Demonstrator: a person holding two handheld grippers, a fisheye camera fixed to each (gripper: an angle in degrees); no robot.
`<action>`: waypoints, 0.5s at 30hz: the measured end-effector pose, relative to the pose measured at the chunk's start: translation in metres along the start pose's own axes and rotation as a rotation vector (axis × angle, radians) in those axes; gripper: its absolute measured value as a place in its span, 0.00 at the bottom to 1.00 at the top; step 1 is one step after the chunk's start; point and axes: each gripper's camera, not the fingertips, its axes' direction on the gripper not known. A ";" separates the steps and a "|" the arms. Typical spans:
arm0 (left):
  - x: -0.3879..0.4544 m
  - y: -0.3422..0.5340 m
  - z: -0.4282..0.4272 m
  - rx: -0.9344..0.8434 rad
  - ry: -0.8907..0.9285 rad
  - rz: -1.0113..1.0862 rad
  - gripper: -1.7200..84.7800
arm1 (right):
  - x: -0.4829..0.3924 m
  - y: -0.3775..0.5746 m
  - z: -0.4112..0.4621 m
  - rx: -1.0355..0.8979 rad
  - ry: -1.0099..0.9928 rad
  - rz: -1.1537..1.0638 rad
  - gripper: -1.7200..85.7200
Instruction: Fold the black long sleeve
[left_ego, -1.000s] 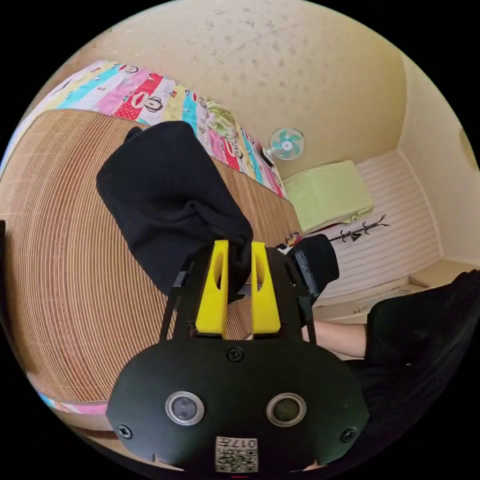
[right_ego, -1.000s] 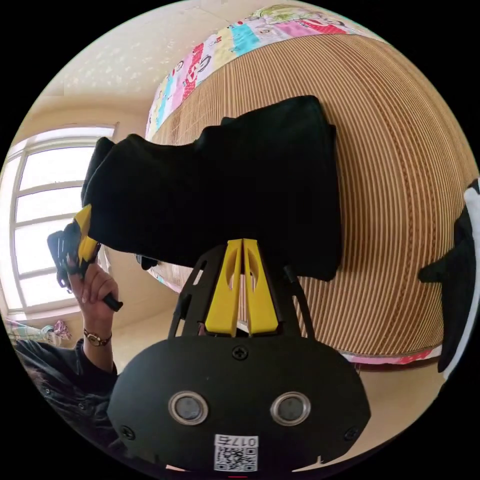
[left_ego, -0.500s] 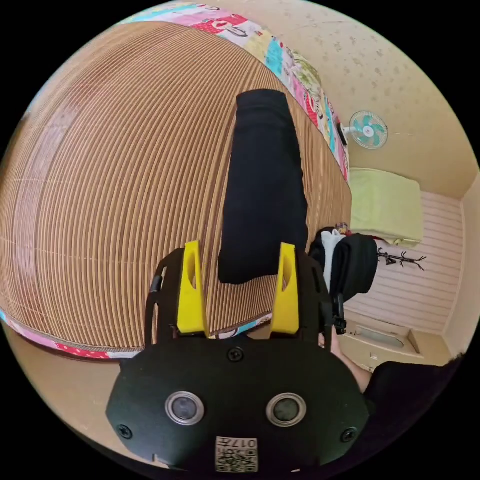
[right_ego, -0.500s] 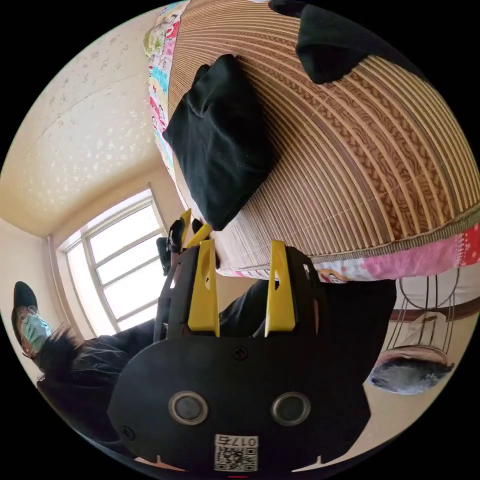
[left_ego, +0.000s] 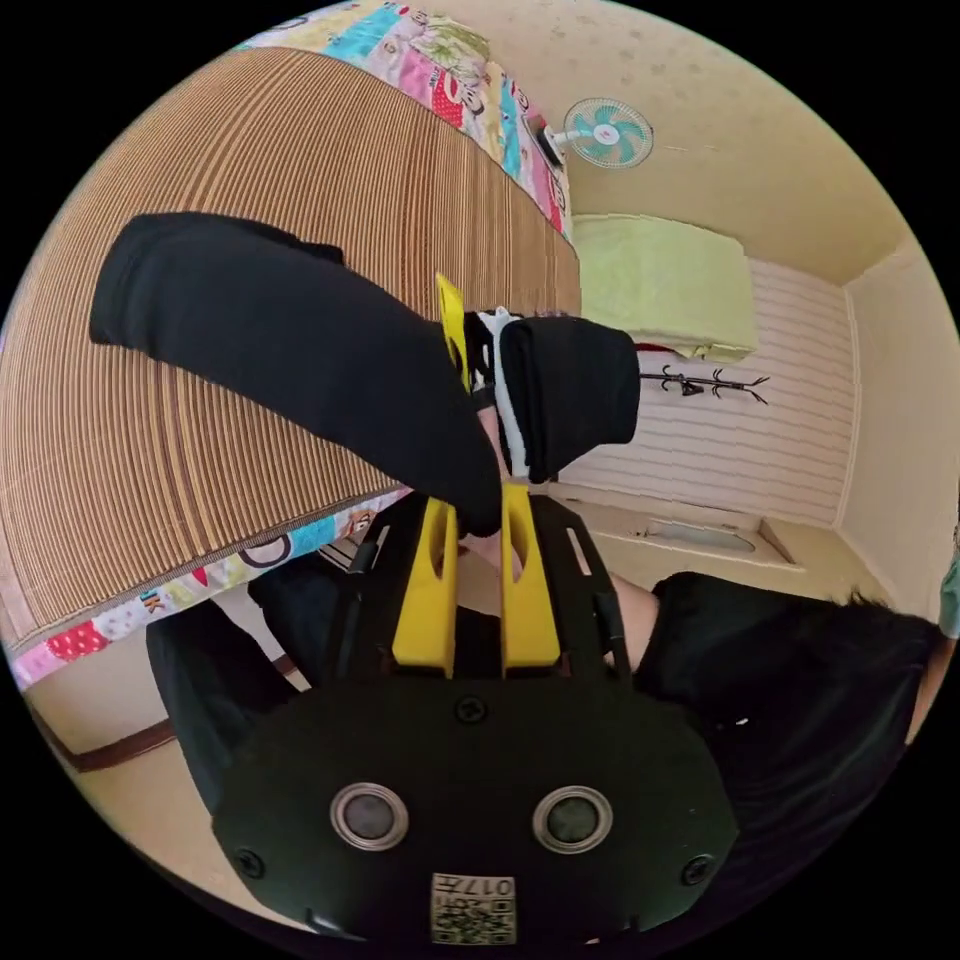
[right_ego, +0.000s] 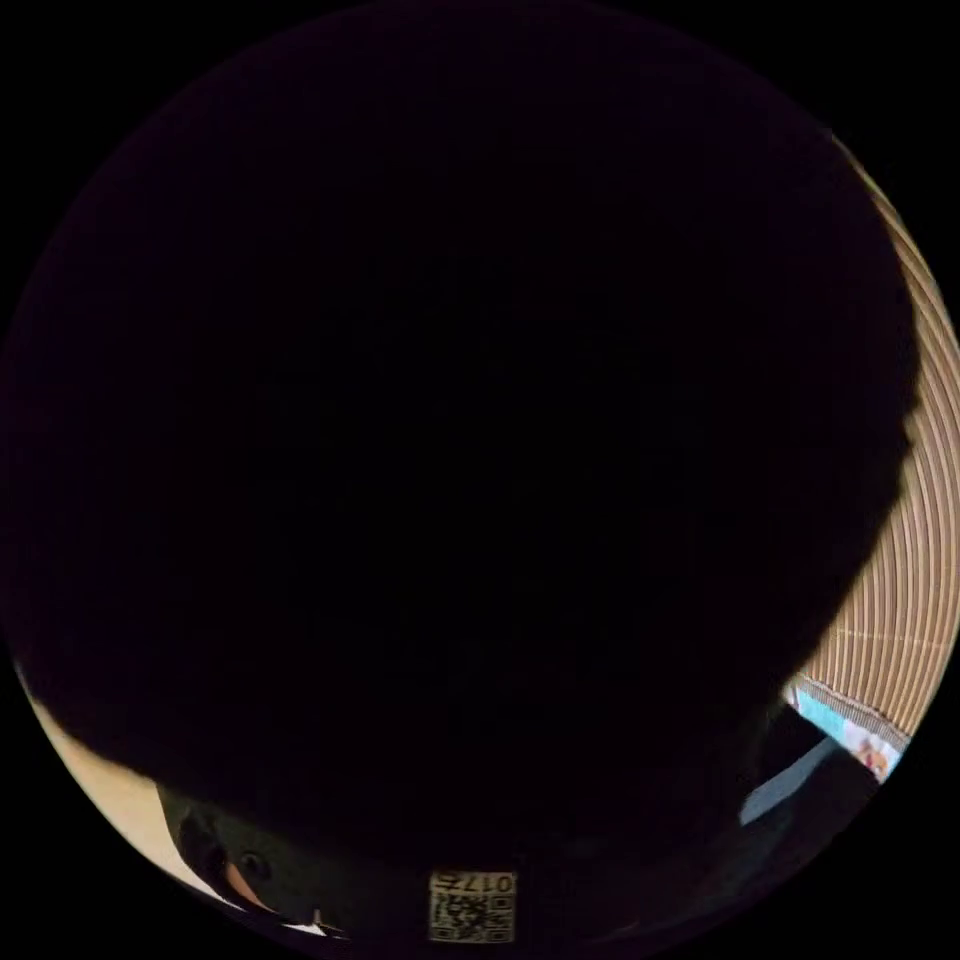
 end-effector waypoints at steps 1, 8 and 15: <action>0.010 0.002 -0.003 0.000 -0.011 0.037 0.11 | -0.016 0.001 0.004 -0.035 0.013 -0.050 0.26; 0.126 0.048 -0.006 -0.108 -0.143 0.510 0.11 | -0.229 0.028 -0.027 -0.210 0.059 -0.557 0.21; 0.080 0.052 -0.041 -0.061 -0.169 0.323 0.11 | -0.278 0.075 -0.185 0.095 0.554 -0.241 0.16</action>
